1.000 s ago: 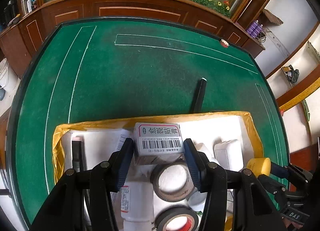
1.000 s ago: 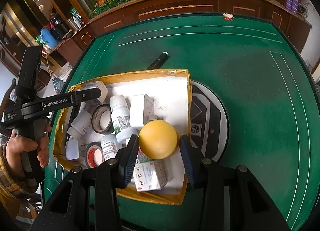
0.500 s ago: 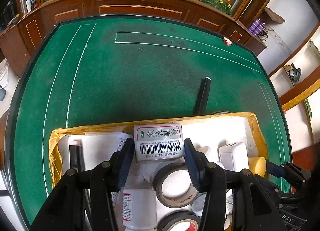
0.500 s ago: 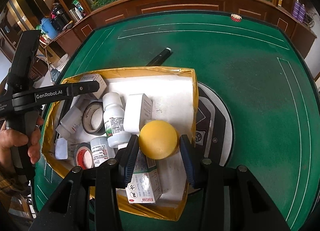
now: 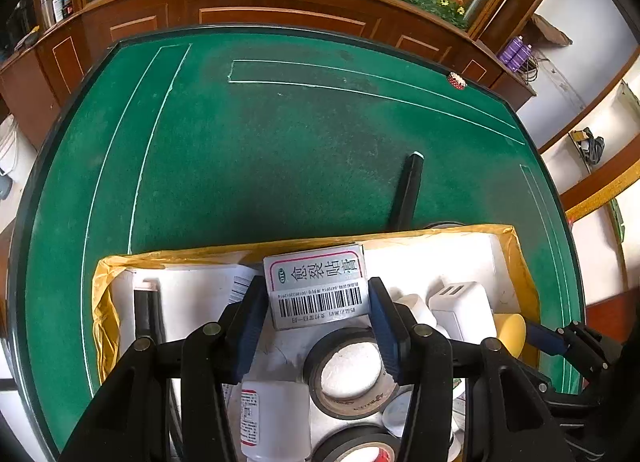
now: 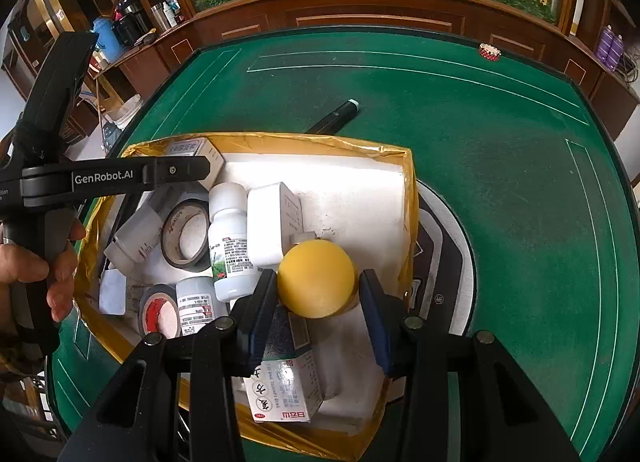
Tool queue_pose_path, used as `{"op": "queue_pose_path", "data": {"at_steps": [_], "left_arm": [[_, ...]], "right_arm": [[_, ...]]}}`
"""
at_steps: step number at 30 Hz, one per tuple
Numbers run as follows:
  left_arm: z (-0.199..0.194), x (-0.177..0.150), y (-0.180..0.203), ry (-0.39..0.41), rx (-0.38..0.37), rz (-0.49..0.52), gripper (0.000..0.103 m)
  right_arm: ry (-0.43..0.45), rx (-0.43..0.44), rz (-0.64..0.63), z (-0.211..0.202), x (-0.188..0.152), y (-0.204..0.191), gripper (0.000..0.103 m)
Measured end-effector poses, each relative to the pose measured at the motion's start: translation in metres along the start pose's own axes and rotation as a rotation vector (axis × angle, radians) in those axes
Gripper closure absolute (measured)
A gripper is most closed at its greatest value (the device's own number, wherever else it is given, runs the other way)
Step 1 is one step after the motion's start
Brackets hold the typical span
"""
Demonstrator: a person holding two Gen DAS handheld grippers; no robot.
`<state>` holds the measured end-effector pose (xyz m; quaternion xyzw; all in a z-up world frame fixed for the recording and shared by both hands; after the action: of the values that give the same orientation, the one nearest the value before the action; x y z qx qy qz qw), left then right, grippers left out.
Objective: Organize rigid objects
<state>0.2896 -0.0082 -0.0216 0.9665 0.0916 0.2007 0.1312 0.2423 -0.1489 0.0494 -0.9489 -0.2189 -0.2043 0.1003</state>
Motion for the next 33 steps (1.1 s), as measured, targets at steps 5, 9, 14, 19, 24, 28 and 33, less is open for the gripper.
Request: {"op": "queue_pose_path", "data": {"at_steps": [5, 9, 14, 19, 24, 28, 33], "left_arm": [[-0.001, -0.004, -0.002, -0.009, 0.003, -0.007, 0.047], [-0.010, -0.006, -0.002, 0.007, 0.005, -0.008, 0.038], [-0.028, -0.010, -0.004, 0.029, 0.001, -0.009, 0.023], [-0.056, -0.023, -0.006, 0.065, 0.006, 0.012, 0.004], [-0.077, -0.042, -0.008, 0.079, 0.022, 0.050, 0.001], [-0.097, -0.059, -0.012, 0.107, 0.051, 0.090, 0.001], [-0.118, -0.081, -0.017, 0.106, 0.070, 0.122, 0.001]], "right_arm": [[-0.008, 0.001, -0.003, -0.001, -0.002, -0.001, 0.062], [-0.002, -0.009, 0.000, -0.007, -0.004, -0.002, 0.052], [0.018, -0.009, 0.016, -0.019, -0.006, -0.004, 0.047], [0.036, 0.004, 0.037, -0.037, -0.018, -0.017, 0.038], [0.024, 0.015, 0.037, -0.048, -0.034, -0.038, 0.033], [0.003, 0.014, 0.054, -0.053, -0.051, -0.050, 0.023], [-0.012, 0.029, 0.116, -0.056, -0.075, -0.056, 0.014]]}}
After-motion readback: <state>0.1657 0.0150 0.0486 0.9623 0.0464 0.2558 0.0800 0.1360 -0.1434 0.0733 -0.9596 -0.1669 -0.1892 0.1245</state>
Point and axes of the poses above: each gripper's, at about its wrist camera, not at the fingertips, and z roughly the way its jaws point, y to its right, x to its top, the point moved 2 cm from there along z, roughly the way its jaws point, and after that the axes turned 8 degrees about -z, right-handed, at the moved point
